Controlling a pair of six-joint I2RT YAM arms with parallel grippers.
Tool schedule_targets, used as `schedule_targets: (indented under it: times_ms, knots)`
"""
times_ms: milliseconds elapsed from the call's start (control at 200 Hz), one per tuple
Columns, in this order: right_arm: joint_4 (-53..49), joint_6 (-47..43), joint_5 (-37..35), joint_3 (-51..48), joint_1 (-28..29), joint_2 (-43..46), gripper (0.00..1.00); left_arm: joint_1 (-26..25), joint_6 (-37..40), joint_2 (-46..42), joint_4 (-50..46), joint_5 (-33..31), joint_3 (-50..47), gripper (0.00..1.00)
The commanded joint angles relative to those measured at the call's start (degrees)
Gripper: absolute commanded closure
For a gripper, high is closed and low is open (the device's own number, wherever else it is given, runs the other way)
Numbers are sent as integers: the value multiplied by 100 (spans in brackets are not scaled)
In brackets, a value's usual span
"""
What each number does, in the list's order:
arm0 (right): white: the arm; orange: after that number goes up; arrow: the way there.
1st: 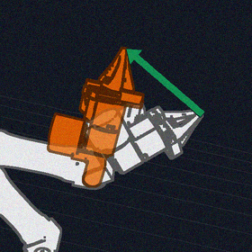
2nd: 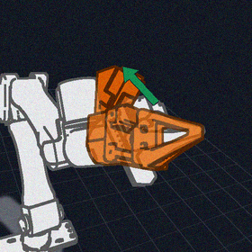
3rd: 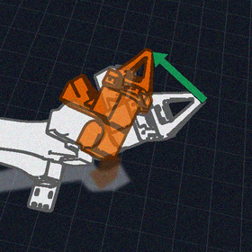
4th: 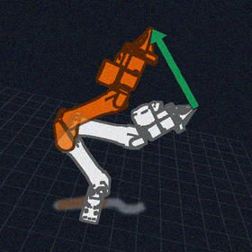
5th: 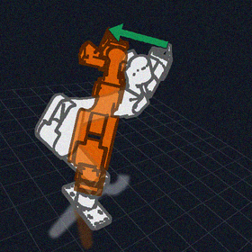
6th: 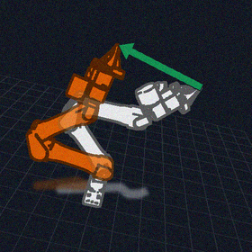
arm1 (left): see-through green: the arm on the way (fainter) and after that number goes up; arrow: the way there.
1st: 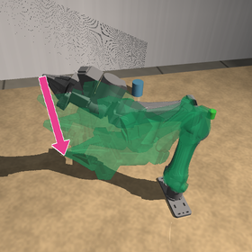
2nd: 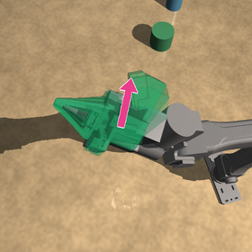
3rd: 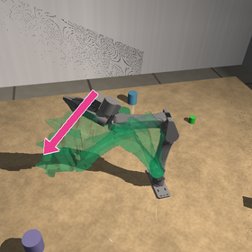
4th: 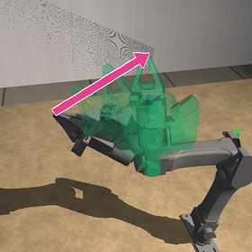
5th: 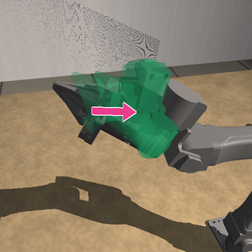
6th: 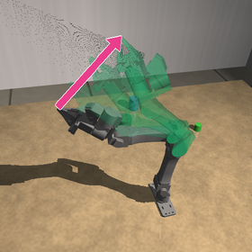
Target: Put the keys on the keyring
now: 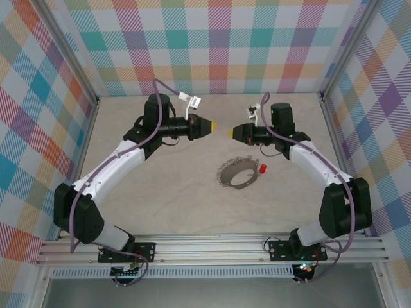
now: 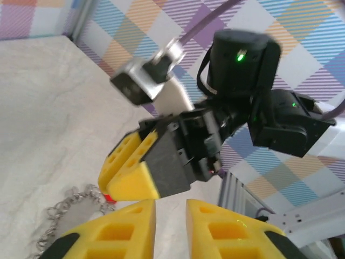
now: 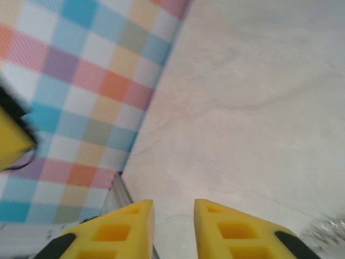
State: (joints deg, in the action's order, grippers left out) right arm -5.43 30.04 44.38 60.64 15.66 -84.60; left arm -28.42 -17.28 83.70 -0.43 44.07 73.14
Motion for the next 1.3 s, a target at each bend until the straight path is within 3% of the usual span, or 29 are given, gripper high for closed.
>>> schedule_targets:
  times_ms: [0, 170, 360, 605, 900, 1135, 1295]
  knots:
    - [109, 366, -1126, -319, -123, -47, 55, -39, -356, -379, 709, -538, -311, 71]
    - [-259, 528, -2236, -725, -259, -135, 40, -88, -450, -544, 909, -892, -809, 60]
    - [-883, 624, -3186, -1000, -375, -165, 37, -248, -458, -388, 965, -1028, -1042, 57]
    - [-1231, 684, -3744, -1424, -389, -123, 37, -517, -442, -252, 992, -1150, -1203, 56]
    - [-1101, 755, -3626, -1855, -384, -143, 37, -750, -618, -206, 1209, -1326, -1491, 56]
    - [-394, 1008, -2849, -2029, -338, -541, 40, -864, -663, -253, 1304, -1497, -1580, 55]
    - [142, 1395, -2400, -2050, 49, -750, 45, -902, -711, -204, 1390, -1585, -1622, 55]
